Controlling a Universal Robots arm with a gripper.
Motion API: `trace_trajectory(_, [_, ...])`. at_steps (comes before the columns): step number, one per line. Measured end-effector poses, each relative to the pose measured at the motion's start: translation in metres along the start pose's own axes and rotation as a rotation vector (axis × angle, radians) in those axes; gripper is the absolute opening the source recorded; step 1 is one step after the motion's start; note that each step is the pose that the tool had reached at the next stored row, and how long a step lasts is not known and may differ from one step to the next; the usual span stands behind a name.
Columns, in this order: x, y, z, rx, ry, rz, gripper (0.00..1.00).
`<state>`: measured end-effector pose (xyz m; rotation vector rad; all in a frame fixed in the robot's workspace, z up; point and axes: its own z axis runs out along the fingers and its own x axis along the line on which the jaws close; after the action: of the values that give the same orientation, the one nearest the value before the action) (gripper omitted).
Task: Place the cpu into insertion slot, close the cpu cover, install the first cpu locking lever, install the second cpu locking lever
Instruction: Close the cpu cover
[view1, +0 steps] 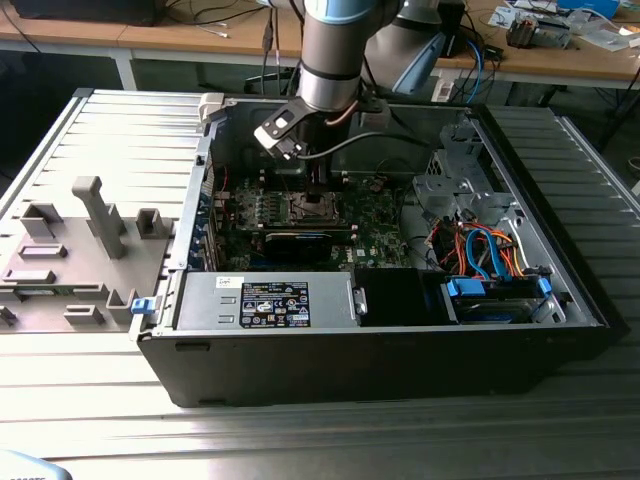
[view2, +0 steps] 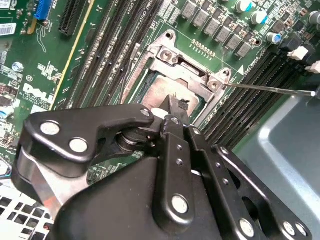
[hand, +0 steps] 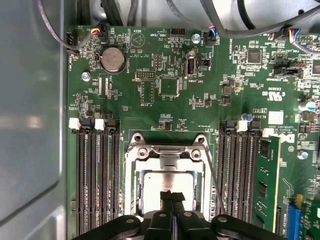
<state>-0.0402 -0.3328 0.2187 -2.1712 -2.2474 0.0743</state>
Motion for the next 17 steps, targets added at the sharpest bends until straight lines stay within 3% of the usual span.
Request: trace_trajectory(17, [-0.0001, -0.0001, -0.0041, 0.0002, -0.0002, 0.0, 0.11])
